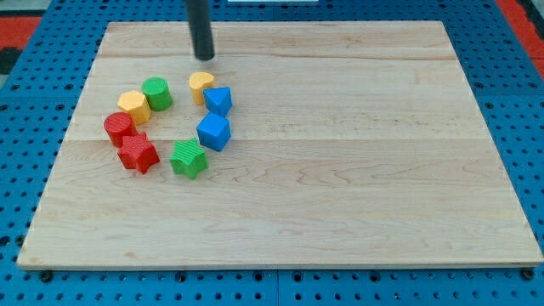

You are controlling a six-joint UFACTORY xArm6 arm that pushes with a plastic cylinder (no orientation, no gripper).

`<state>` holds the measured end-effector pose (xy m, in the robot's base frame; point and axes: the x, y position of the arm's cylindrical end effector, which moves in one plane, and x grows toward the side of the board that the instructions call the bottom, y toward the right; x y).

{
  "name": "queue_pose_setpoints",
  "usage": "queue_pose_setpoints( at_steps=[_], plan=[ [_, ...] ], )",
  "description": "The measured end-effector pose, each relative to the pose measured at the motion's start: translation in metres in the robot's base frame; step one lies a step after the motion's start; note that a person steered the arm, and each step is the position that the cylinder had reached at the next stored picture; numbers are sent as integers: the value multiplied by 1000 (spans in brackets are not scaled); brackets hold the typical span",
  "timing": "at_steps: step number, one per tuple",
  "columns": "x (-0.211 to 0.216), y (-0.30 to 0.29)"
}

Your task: Slide the red star into the green star

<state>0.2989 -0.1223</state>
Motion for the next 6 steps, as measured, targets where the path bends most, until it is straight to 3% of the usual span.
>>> queue_pose_setpoints(
  at_steps=[3, 4, 6],
  plan=[
    [98, -176],
    [150, -149],
    [182, 22]
  ],
)
